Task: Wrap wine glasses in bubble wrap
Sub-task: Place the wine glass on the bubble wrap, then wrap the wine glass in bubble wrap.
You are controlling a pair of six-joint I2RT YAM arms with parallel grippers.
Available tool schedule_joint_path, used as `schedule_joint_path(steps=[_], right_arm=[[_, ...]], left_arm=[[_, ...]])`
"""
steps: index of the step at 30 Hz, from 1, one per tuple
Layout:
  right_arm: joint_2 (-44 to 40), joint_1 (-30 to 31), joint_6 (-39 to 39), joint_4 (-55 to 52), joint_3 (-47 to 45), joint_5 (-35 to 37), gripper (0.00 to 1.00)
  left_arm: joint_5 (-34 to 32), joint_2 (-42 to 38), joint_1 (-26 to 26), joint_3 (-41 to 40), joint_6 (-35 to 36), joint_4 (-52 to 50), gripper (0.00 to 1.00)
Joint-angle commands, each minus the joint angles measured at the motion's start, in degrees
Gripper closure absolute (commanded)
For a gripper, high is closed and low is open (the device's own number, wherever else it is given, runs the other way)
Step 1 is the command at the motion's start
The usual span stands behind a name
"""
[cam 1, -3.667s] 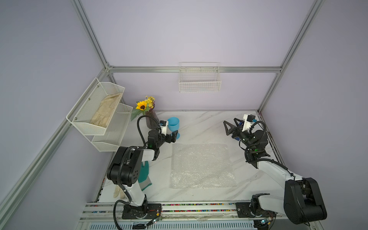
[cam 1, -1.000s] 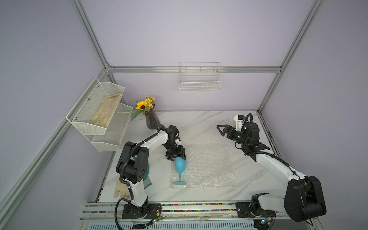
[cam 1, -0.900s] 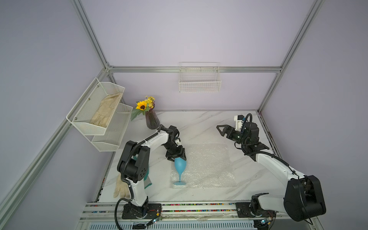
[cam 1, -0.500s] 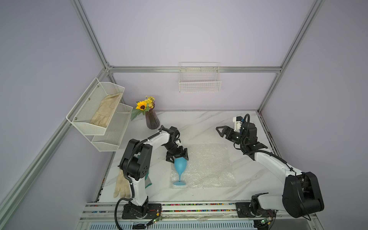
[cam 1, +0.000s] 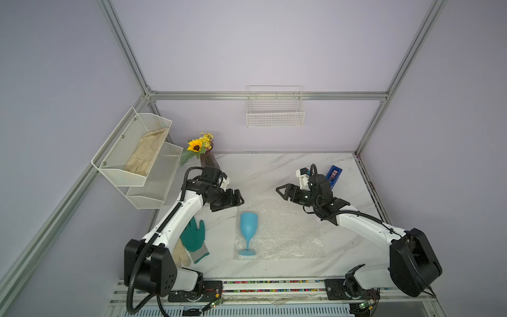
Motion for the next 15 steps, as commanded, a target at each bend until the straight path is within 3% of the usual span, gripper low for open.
schedule_joint_path(steps=[1, 5, 10, 15], right_arm=[[1.2, 5.5, 4.6, -2.2, 2.3, 1.3, 0.21], [2.6, 11.9, 7.0, -3.4, 3.1, 2.7, 0.23], [4.9, 16.6, 8.7, -3.7, 4.5, 4.2, 0.28], [7.4, 18.5, 9.4, -3.2, 6.0, 5.1, 0.31]], left_arm=[[-0.9, -3.1, 0.0, -10.3, -2.8, 4.3, 0.2], [-0.2, -7.8, -2.8, -18.0, -8.5, 10.1, 0.35], [0.7, -9.7, -4.1, -28.0, -16.1, 17.2, 0.42], [0.2, -10.7, -4.8, -33.0, -18.2, 21.4, 0.49]])
